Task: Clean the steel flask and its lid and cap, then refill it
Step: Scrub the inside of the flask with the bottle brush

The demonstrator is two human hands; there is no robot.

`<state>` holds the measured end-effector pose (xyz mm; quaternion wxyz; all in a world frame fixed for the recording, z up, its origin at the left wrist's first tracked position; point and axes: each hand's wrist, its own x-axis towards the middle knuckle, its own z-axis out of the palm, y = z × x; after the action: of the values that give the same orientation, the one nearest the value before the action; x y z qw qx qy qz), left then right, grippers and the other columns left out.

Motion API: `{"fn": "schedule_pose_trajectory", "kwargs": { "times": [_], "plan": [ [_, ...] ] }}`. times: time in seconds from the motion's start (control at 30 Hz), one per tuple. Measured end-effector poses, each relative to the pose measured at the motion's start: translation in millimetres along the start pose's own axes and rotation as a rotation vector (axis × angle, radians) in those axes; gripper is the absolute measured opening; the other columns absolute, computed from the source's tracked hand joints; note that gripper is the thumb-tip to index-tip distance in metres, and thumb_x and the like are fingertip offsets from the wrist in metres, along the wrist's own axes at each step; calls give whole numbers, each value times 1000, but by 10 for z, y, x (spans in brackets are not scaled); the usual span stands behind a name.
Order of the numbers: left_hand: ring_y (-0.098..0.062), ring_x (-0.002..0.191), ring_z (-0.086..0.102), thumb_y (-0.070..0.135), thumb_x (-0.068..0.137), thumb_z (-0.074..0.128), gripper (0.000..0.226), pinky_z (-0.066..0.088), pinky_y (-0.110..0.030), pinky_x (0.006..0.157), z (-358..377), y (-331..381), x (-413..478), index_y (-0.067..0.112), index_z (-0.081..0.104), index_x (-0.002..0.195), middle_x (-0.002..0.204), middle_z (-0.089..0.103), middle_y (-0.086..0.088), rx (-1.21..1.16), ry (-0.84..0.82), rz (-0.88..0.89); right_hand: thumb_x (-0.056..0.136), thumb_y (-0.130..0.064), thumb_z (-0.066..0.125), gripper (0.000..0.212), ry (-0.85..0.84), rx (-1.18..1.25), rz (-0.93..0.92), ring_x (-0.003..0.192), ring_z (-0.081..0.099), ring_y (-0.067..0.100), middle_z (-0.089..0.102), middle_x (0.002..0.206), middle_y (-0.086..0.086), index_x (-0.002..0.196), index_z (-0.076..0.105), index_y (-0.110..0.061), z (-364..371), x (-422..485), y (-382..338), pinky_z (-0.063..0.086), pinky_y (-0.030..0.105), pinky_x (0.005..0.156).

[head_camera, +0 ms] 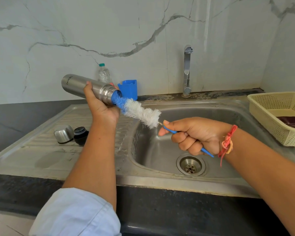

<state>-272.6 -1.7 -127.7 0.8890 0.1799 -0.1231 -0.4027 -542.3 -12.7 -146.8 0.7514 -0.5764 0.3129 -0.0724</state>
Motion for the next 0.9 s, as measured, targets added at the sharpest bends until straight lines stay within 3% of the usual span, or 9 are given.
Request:
{"fn": "schedule_pose_trajectory", "kwargs": {
  "times": [0.13,0.23,0.3,0.4,0.47,0.63,0.77,0.9],
  "plan": [
    [-20,62,66,45,90,72,43,58,-29,61,49,-92,-60,5,64,107,77,67,-11,61,-17,-31,99,-46,55,31,97,-144,-116,44,16,5,31,58,-6,103,70,-19,88,55,-9,12,13,36],
    [-22,68,68,42,86,75,57,59,-32,65,-11,-12,19,7,62,128,83,67,-11,23,11,-14,99,-45,56,33,150,-282,-211,47,18,10,34,58,-4,101,73,-18,30,-30,-4,14,15,38],
    [-21,66,68,39,87,75,56,59,-32,61,-48,-12,24,7,61,131,83,67,-10,30,26,-4,100,-44,55,33,227,-467,-284,45,21,12,34,56,-2,99,74,-16,22,-63,-20,18,19,38],
    [-19,58,69,36,91,73,37,58,-32,56,-9,-109,-26,8,63,113,75,68,-7,152,63,-17,101,-43,54,30,402,-898,-444,42,30,9,37,50,-4,88,75,-25,54,-28,-43,29,20,42],
    [-20,62,71,34,89,76,42,60,-36,62,11,-122,-39,7,65,120,81,70,-7,219,90,-22,101,-42,54,32,463,-1039,-492,43,34,7,39,47,-9,84,73,-23,42,-21,-47,31,21,46],
    [-22,64,72,32,85,80,45,62,-42,68,-71,-47,64,7,64,119,88,70,-8,218,127,-11,101,-43,51,37,476,-1163,-513,45,36,7,40,47,-9,74,64,-21,-49,-83,-82,28,21,45],
    [-28,81,74,32,81,83,56,59,-58,88,-62,-169,33,7,62,127,98,71,-12,281,124,-88,102,-40,51,41,474,-1189,-551,46,36,7,39,50,-6,72,59,-12,0,-72,-73,28,22,47],
    [-22,66,70,33,85,79,56,63,-48,77,-82,-53,98,8,60,132,92,67,-9,198,135,-69,100,-40,55,34,472,-1094,-532,45,34,6,41,51,-6,86,73,-15,-122,-197,-106,31,20,47]
  ]
}}
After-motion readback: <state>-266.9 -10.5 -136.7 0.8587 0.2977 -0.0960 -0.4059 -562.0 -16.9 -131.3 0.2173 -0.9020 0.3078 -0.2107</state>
